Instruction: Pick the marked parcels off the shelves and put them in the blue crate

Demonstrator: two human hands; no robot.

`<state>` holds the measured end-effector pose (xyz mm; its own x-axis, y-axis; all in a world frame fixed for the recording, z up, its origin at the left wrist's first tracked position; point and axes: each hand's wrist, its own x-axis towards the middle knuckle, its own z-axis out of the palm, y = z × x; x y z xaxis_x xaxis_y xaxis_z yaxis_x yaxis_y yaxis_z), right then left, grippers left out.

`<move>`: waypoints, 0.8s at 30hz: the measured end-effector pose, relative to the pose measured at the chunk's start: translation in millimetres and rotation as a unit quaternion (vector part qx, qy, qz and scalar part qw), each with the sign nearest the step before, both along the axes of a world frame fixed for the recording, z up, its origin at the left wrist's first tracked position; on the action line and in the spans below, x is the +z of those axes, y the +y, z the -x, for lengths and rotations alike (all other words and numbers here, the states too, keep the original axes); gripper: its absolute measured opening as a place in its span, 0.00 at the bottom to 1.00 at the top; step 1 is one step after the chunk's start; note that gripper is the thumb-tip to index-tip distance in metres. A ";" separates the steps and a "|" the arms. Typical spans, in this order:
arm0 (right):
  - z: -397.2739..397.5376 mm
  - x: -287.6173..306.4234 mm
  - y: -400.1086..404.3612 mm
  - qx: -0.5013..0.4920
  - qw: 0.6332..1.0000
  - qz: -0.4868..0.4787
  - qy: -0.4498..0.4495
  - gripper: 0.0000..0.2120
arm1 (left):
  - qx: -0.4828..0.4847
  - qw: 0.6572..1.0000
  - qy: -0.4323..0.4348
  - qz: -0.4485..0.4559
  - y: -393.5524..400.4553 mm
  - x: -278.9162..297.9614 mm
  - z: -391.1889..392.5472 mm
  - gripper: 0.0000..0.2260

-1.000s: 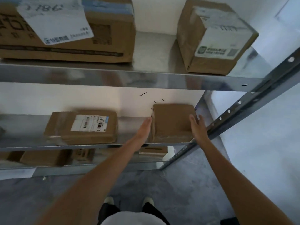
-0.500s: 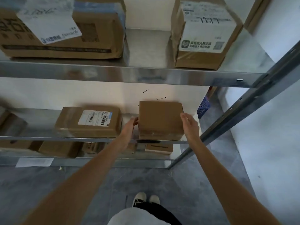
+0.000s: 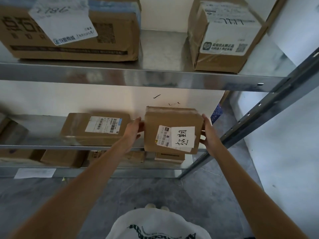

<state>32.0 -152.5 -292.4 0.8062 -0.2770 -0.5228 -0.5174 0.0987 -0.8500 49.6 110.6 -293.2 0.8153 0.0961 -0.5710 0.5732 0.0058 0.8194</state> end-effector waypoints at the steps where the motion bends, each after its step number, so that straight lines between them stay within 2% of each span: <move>1: 0.2 -0.6 3.0 -0.003 1.000 -0.001 0.021 0.23 | -0.004 1.000 0.004 -0.002 -0.7 0.6 1.0 0.18; 5: 0.3 -4.6 13.1 0.010 0.998 -0.015 0.067 0.31 | -0.055 0.998 0.003 0.039 -5.8 4.5 5.7 0.26; 8: 2.8 -6.0 13.4 0.028 0.991 -0.054 0.120 0.38 | -0.092 0.995 -0.029 0.022 -1.9 10.6 3.6 0.28; 12: 16.8 -11.0 6.9 0.093 0.952 -0.205 0.209 0.42 | -0.179 0.982 -0.054 -0.022 16.4 24.3 -9.0 0.26; 14: 24.6 -18.4 9.1 0.123 0.930 -0.263 0.226 0.42 | -0.202 0.976 -0.075 -0.015 17.8 32.3 -18.1 0.25; 16: 30.1 -25.3 13.9 0.128 0.921 -0.300 0.213 0.39 | -0.148 0.983 -0.098 0.040 10.2 37.1 -24.9 0.28; 19: 37.4 -29.6 24.6 0.097 0.904 -0.364 0.202 0.34 | -0.084 0.983 -0.119 0.109 -9.0 38.1 -22.6 0.21; 21: 41.8 -28.5 35.9 0.109 0.903 -0.362 0.204 0.33 | -0.057 0.987 -0.096 0.115 -16.3 32.5 -13.6 0.27; 24: 46.6 -25.3 59.7 0.121 0.964 -0.207 0.113 0.27 | -0.047 0.989 -0.035 0.132 -19.2 24.3 -3.2 0.31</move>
